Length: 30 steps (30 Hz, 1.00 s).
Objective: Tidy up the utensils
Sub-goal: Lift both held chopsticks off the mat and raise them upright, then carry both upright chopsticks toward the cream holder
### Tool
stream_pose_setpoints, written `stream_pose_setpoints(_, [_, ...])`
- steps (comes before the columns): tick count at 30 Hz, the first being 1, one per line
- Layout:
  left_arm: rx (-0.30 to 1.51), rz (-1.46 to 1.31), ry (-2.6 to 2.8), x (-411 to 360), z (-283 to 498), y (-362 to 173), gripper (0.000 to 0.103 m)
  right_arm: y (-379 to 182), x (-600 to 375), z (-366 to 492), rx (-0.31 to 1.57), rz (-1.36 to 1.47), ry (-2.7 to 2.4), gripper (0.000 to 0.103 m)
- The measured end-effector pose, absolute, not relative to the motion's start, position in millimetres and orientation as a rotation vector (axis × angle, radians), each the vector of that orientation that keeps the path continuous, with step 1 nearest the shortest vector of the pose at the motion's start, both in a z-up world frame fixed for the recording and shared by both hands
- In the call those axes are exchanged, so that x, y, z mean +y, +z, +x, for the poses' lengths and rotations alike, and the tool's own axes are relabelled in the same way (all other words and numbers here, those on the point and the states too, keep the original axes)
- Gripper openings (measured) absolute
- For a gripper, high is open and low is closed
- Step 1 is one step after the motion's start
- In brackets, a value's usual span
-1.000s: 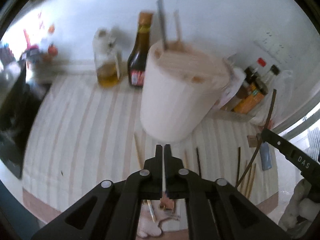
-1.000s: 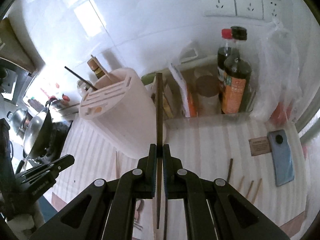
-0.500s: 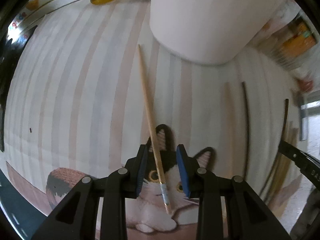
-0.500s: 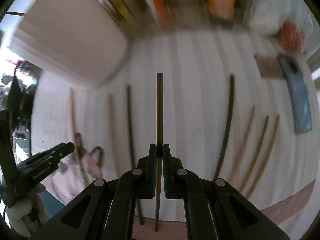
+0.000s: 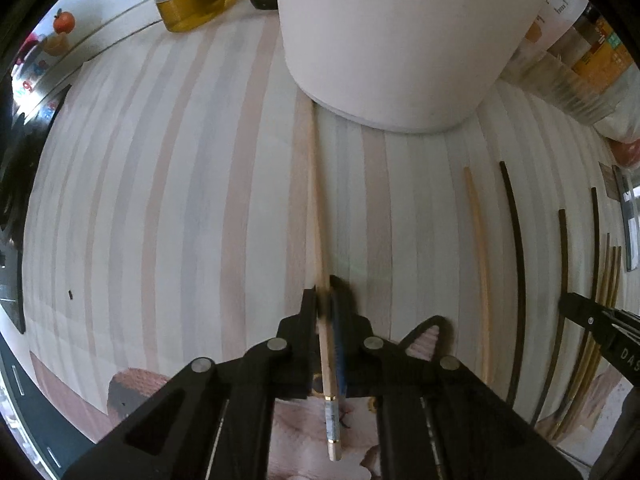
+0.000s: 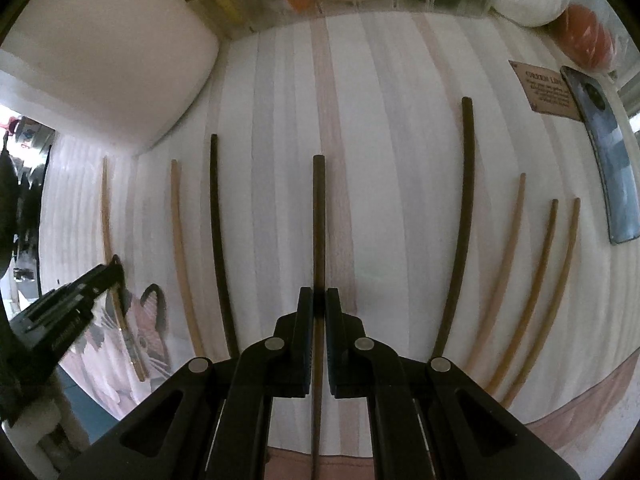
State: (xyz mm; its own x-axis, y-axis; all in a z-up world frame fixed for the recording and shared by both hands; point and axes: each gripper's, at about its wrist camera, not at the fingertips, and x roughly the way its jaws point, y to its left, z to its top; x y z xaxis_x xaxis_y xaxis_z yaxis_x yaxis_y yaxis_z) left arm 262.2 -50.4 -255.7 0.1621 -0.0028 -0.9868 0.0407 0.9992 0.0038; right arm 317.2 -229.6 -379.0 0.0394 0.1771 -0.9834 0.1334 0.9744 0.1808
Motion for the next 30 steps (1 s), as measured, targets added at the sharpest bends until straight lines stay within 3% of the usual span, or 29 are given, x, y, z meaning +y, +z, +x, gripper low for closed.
stream_pose_setpoints(6, [1.378, 0.032, -0.032, -41, 248, -247, 0.005, -380, -224, 316, 1.519, 0.251, 0.033, 0.006])
stream_pose_setpoints(30, [1.191, -0.08, -0.098, -15, 222, -137, 0.004, -291, -212, 328, 1.314, 0.291, 0.142, 0.005])
